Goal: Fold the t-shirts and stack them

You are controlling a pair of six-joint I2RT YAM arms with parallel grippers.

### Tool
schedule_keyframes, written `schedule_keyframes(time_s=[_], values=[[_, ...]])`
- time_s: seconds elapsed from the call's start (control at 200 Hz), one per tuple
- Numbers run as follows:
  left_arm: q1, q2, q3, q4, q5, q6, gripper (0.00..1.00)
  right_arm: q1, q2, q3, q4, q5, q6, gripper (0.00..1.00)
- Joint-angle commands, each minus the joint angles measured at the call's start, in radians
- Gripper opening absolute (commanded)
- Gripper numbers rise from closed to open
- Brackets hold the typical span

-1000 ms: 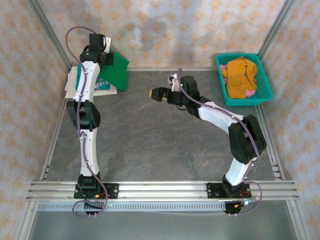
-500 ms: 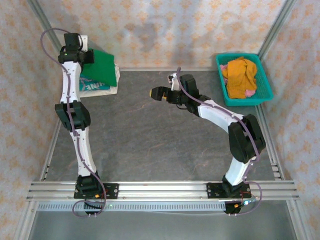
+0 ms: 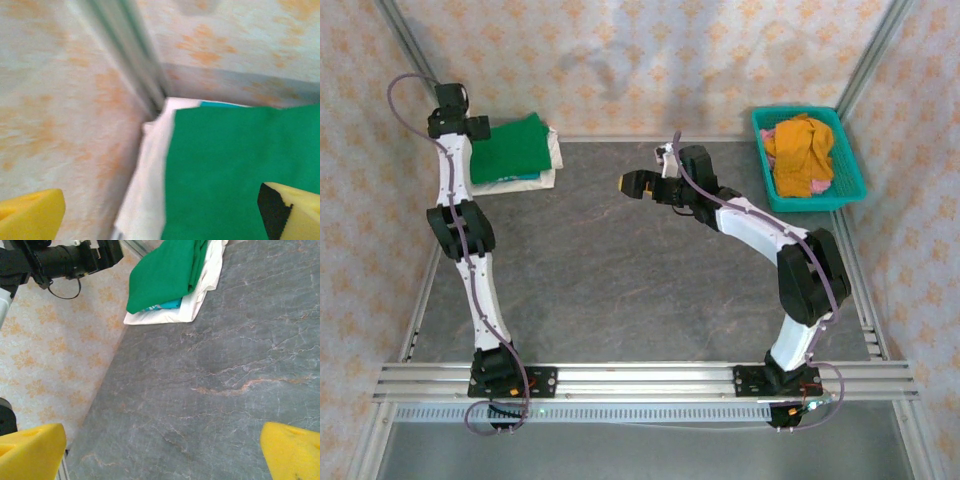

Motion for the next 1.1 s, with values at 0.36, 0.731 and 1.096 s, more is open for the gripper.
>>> schedule_keyframes(time_s=[0.36,0.731,1.096], values=[[-0.125,-1.114,-1.366,0.714,0.107,-0.351,1.0,-0.032,-0.358,-0.35,0.256,0.656,-0.268,0.99],[-0.395,-1.569,-2.151,0.991,-0.048,-0.29,1.0,-0.092,-0.572,-0.693,0.344,1.141,-0.377,0.99],[-0.406,-1.364,-2.305,1.228,-0.047,-0.22,1.0,-0.201,-0.743,-0.866,0.173,1.214,-0.339,0.99]])
